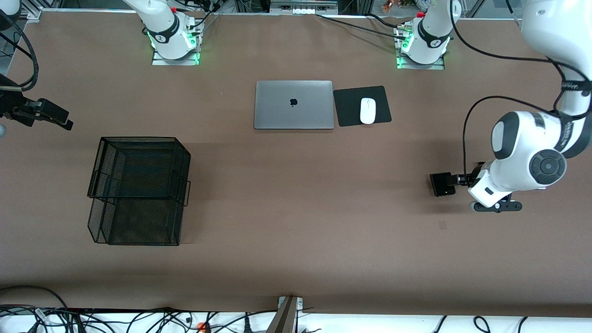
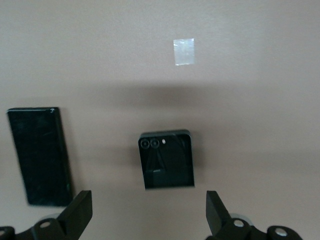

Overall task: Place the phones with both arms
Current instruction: 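Grasp the small black flip phone with the left gripper and lift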

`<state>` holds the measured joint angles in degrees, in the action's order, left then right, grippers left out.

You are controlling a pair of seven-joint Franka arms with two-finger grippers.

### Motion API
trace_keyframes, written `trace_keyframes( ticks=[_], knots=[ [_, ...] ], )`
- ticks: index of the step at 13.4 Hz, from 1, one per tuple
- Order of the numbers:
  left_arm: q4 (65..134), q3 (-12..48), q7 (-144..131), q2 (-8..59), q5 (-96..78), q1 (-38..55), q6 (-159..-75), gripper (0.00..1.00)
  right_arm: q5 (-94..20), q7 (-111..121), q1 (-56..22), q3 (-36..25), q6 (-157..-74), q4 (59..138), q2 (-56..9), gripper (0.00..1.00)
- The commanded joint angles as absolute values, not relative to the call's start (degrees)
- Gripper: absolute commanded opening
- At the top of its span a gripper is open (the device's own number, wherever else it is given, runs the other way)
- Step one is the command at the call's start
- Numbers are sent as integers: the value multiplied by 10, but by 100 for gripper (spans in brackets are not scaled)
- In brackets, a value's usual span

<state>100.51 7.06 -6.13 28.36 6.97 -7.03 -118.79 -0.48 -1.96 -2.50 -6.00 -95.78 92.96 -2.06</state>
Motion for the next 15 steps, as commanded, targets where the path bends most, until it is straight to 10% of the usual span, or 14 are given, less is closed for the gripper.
trace_keyframes(
  ticks=[1,13,15],
  knots=[
    [1054,71,-59,293,80,-78,-1271,100,-2,-18,-24,-58,-951,926,-18,100],
    [1125,71,-105,340,80,-78,-1403,100,-2,-17,-24,-58,-950,926,-18,100],
    [1124,72,-105,337,80,-78,-1397,37,-2,-18,-24,-58,-951,926,-18,100]
  ],
)
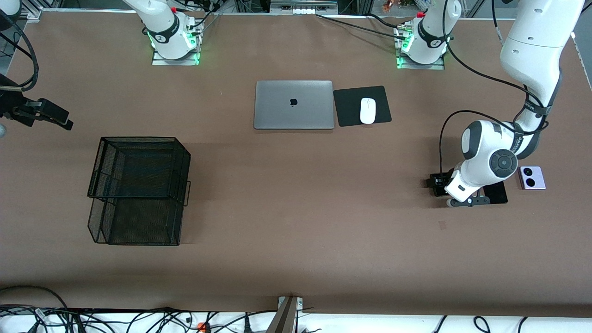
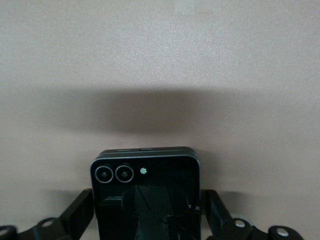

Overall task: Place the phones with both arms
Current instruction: 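Grasp the small black flip phone with the left gripper and lift, then carry the flip phone beside the laptop and release it with the left gripper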

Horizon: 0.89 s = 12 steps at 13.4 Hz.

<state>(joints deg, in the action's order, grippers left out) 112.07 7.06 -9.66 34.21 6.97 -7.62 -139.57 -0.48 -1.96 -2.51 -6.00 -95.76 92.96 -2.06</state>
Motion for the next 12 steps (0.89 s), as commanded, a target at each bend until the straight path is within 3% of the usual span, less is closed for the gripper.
trace_keyframes(
  ticks=[1,3,5,8,12],
  knots=[
    [1122,75,-105,334,80,-78,-1392,23,-2,-17,-24,-58,-951,926,-19,100],
    [1106,88,-106,316,79,-73,-1334,14,-2,-18,-24,-58,-950,926,-19,100],
    [1085,142,-112,302,69,-70,-1269,13,-2,-17,-24,-58,-951,926,-19,100],
    [1043,223,-182,306,70,-54,-1248,12,-2,-17,-24,-58,-951,926,-19,100],
    [897,227,-230,407,69,73,-1254,12,-2,-18,-24,-58,-951,926,-19,100]
  ],
)
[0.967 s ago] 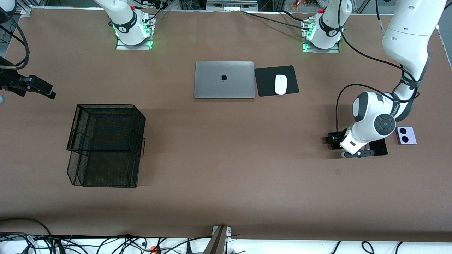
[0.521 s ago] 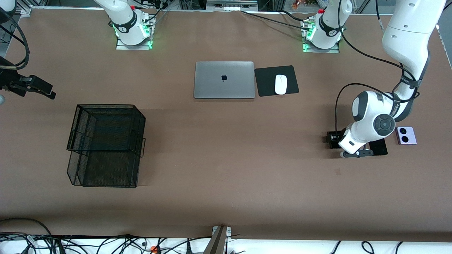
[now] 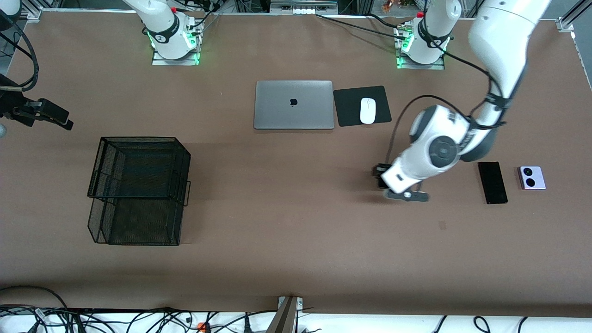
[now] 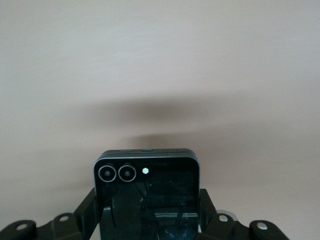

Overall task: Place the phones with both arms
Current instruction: 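Carry the flip phone beside the laptop and release it with the left gripper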

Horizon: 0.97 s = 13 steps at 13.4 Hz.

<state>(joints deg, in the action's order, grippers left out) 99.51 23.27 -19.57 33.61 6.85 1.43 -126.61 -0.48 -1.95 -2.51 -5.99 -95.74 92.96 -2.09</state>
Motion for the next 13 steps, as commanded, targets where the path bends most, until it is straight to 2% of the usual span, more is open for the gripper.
trace_keyframes(
  ticks=[1,3,4,6,7,8,9,11,13],
  knots=[
    [858,226,-286,437,69,107,-1254,12,-2,-17,-24,-58,-951,926,-19,100],
    [797,223,-336,495,71,162,-1272,12,-2,-17,-24,-58,-951,926,-19,100],
    [782,223,-342,522,71,182,-1307,12,-2,-17,-24,-58,-951,926,-19,100],
    [782,218,-362,554,76,206,-1390,13,-2,-18,-24,-58,-951,926,-19,100],
    [782,214,-369,558,76,212,-1398,18,-2,-17,-24,-58,-951,926,-19,100],
    [782,214,-379,557,70,214,-1399,67,-2,-17,-24,-58,-951,926,-19,100],
    [782,214,-389,552,76,208,-1398,100,-2,-18,-24,-58,-951,926,-19,100],
    [796,217,-393,525,76,179,-1380,100,-2,-18,-24,-58,-952,926,-20,100],
    [794,213,-394,472,77,164,-1265,100,-2,-18,-24,-58,-952,926,-20,100]
  ],
)
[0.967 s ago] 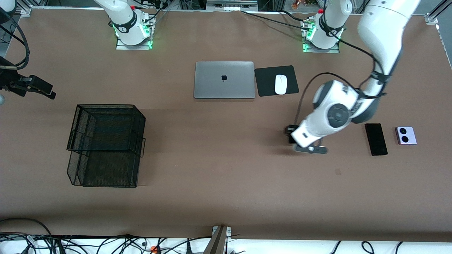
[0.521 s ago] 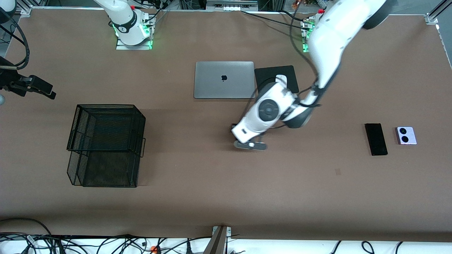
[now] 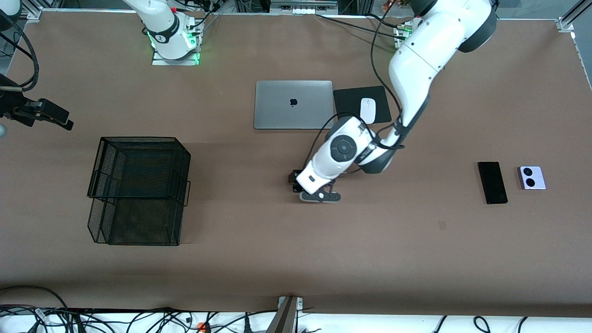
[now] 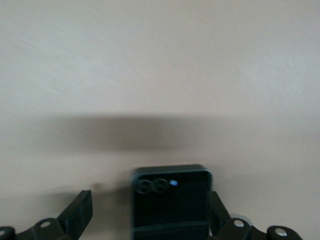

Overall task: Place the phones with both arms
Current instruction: 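Carry the flip phone beside the laptop and release it with the left gripper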

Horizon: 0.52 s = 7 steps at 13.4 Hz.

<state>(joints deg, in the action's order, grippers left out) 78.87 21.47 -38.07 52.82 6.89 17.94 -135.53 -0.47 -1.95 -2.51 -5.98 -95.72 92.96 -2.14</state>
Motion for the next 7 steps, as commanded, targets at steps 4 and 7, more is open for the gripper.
trace_keyframes(
  ticks=[4,7],
  knots=[
    [794,210,-384,389,85,85,-1078,100,-2,-23,-24,-58,-959,925,-22,100],
    [793,209,-339,367,179,51,-994,100,-10,-28,-33,-51,-960,925,-22,100]
  ],
)
